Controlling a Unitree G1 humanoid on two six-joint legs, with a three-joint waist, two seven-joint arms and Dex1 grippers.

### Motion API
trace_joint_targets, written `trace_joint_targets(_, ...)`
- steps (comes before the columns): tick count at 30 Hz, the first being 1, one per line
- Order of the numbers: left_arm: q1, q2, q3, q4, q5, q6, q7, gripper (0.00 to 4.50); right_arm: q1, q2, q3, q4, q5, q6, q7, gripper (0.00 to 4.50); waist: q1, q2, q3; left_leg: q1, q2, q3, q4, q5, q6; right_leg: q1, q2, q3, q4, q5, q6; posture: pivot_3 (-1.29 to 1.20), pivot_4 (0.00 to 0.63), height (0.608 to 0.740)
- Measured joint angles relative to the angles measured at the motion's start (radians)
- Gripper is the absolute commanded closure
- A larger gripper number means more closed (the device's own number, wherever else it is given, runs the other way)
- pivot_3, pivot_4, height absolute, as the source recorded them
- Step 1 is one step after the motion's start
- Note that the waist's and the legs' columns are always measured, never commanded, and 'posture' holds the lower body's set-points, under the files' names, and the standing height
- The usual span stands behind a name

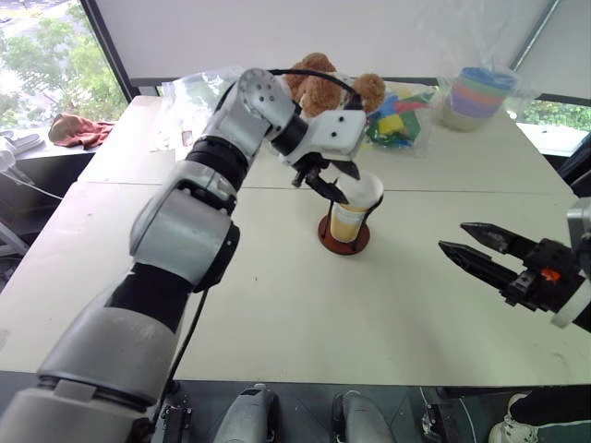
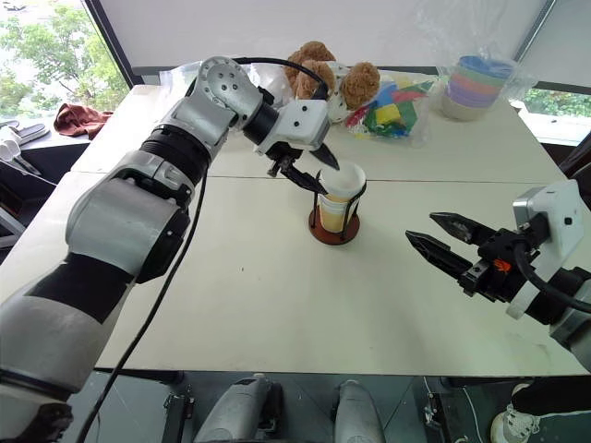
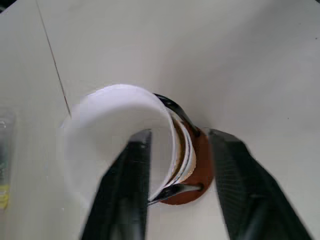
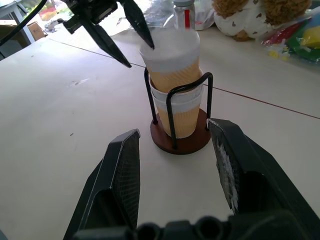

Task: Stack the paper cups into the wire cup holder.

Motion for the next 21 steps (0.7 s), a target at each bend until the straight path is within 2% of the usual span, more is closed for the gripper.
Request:
trace_joint_targets(7,-0.001,0.008,0.114,0.001,-0.018,0.043,0.154,1.13,-0.006,0.006,0.032,0.023,-0.032,-0.023,0.000,2.18,-0.002,0.000,0.000,0.000,0.000,0.000,0.000,0.000,0.000,-0.001,0.000,0.000,0.000,0.000,0.000,0.00,0.150,0.740)
trace_joint_targets(11,0.009,0.116,0.235,-0.011,-0.085,0.121,0.229,1.13,-0.008,0.054,0.084,0.106,-0.153,-0.071,0.000,2.18,-0.011,0.001,0.000,0.001,0.000,0.001,0.000,0.000,0.000,-0.002,0.001,0.001,0.002,0.000,0.000,0.00,0.150,0.740)
trace_joint_targets(13,0.060,0.168,0.271,-0.050,-0.105,0.151,0.258,1.13,-0.032,0.090,0.126,0.155,-0.217,-0.108,-0.004,2.18,-0.012,0.001,-0.001,0.003,0.000,0.001,-0.001,0.000,0.000,0.000,0.001,0.001,0.002,0.000,0.000,0.00,0.150,0.740)
trace_joint_targets(15,0.161,0.201,0.298,-0.110,-0.121,0.187,0.301,1.13,-0.086,0.132,0.179,0.204,-0.286,-0.156,-0.020,2.18,-0.015,0.003,-0.002,0.007,0.000,0.001,-0.001,0.000,-0.001,0.004,0.001,0.001,0.001,0.000,0.000,0.00,0.150,0.740)
trace_joint_targets(17,0.343,0.225,0.334,-0.232,-0.147,0.255,0.379,1.13,-0.130,0.175,0.241,0.257,-0.366,-0.210,-0.036,2.18,-0.026,0.004,-0.002,0.009,0.000,0.001,-0.001,0.001,-0.001,0.006,0.000,0.002,0.002,0.000,0.000,0.00,0.150,0.740)
trace_joint_targets(21,0.787,0.212,0.422,-0.674,-0.186,0.430,0.620,1.13,-0.188,0.267,0.334,0.353,-0.499,-0.301,-0.058,2.18,-0.031,0.004,-0.002,0.008,0.001,0.001,-0.003,0.005,-0.009,0.004,0.000,0.004,0.002,0.000,0.000,0.00,0.150,0.740)
